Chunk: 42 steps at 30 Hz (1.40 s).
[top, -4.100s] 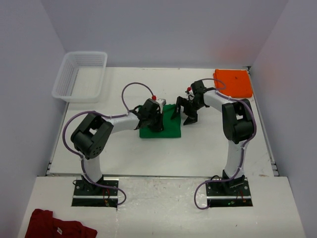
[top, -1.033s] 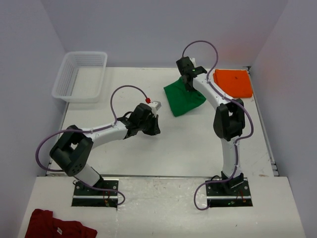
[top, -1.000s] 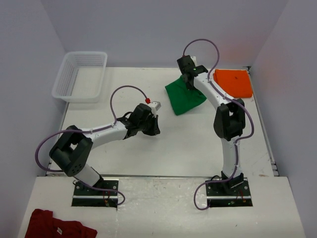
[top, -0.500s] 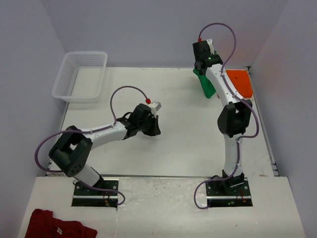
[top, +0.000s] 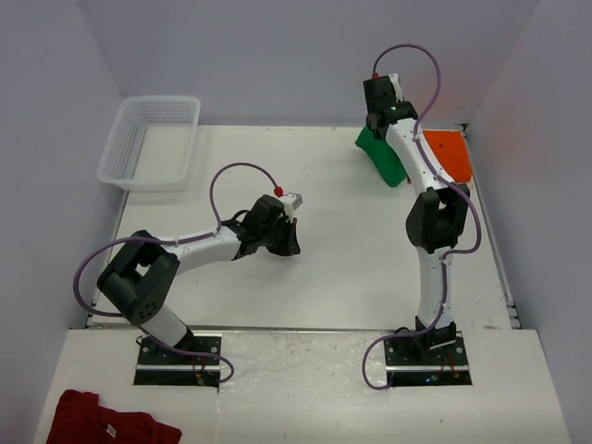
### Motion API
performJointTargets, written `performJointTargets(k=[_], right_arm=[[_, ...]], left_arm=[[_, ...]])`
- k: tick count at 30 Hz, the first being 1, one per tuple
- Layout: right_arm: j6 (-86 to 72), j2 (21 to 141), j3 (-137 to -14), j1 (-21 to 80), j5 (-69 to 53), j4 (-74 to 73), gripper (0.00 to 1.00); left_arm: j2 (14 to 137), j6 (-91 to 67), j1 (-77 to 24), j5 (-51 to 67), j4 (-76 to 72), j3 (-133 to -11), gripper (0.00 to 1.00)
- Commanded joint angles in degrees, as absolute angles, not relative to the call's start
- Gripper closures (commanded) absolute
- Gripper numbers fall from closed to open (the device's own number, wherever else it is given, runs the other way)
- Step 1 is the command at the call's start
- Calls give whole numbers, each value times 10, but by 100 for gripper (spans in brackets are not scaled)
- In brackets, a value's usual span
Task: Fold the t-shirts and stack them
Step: Put the neatly folded tshirt into the corner of the board with the right arm
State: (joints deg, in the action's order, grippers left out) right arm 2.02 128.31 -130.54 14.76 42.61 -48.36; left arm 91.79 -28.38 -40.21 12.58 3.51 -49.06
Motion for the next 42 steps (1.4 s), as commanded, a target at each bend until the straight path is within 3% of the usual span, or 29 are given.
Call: performJointTargets(k=[1, 42], right_arm=[[25, 1246, -1304, 137, 456, -460, 100], [30, 1215, -1321, 101, 473, -448, 100]], left_arm=[[919, -274, -403, 136, 12, -496, 100], [934, -272, -403, 145, 13, -497, 100]])
